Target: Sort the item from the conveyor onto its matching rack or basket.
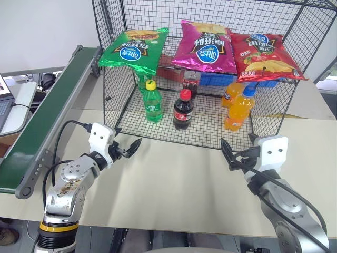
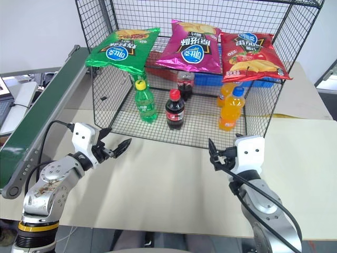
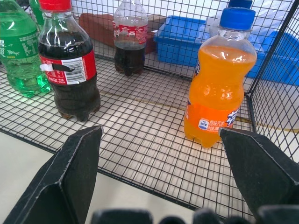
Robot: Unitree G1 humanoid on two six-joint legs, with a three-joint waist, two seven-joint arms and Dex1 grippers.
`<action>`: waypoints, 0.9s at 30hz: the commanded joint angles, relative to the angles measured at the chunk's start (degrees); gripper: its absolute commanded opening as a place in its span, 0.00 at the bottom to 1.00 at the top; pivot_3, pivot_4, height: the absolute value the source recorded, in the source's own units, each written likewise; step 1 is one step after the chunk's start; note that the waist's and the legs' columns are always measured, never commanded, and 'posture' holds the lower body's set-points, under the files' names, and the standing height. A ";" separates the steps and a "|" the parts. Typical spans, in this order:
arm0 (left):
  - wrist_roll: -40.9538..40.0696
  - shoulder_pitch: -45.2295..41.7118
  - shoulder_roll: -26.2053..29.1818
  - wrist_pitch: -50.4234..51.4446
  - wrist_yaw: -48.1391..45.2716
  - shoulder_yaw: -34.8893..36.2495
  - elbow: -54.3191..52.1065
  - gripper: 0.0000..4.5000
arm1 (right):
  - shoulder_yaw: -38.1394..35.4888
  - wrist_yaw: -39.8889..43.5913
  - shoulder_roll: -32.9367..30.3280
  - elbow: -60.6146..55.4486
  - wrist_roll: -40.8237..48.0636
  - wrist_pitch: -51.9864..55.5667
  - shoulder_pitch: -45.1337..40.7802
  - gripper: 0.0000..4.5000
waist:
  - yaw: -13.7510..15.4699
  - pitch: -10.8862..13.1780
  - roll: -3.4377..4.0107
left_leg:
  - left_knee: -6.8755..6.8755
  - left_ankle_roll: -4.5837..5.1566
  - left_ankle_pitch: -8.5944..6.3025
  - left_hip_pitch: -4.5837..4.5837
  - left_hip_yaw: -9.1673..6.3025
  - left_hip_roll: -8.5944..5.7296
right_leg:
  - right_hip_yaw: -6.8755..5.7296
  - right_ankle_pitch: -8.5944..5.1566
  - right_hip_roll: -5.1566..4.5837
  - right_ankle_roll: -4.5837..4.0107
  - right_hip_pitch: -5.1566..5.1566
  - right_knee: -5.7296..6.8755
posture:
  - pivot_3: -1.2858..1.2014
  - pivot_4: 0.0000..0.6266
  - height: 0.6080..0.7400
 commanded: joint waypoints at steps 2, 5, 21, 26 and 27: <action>-1.98 -0.30 -0.26 0.45 -0.25 0.70 -3.60 1.00 | 0.57 0.46 0.91 -1.38 -1.55 -2.40 0.56 0.98 | 0.01 0.00 0.00 | 0.00 0.00 0.00 0.00 0.00 0.00 | 0.00 0.00 0.00 0.00 0.00 0.00 | 0.52 0.24 1.00; -2.50 -0.14 -0.58 0.79 -0.25 0.64 -4.23 1.00 | 0.32 0.91 1.27 -1.82 -1.93 -2.29 0.84 0.98 | 0.03 0.00 0.00 | 0.00 0.00 0.00 -0.02 -0.01 -0.01 | -0.01 0.00 -0.01 0.00 0.00 0.00 | 0.52 0.24 1.00; -2.43 -0.40 -1.18 0.06 -0.26 -0.13 -3.43 1.00 | 0.21 1.99 2.24 -1.82 -2.97 -1.23 -0.52 0.98 | -0.02 0.00 0.00 | 0.00 0.00 0.00 0.00 0.00 -0.01 | 0.00 0.00 0.00 0.00 0.00 0.00 | 0.52 0.24 1.00; -2.52 -0.43 -0.72 -0.09 -0.98 0.25 -2.86 1.00 | 0.62 2.00 2.45 -1.79 -3.32 -1.02 -0.84 0.98 | -0.02 0.00 0.00 | 0.00 0.00 0.00 0.00 0.00 -0.01 | 0.00 0.00 0.00 0.00 0.00 0.00 | 0.52 0.24 1.00; -2.53 -0.39 -0.70 -0.11 -1.09 0.30 -2.84 1.00 | 0.73 1.99 2.51 -1.76 -3.40 -1.01 -0.87 0.98 | -0.01 0.00 0.00 | 0.00 0.00 0.00 0.00 0.00 -0.01 | 0.00 0.00 0.00 0.00 0.00 0.00 | 0.52 0.24 1.00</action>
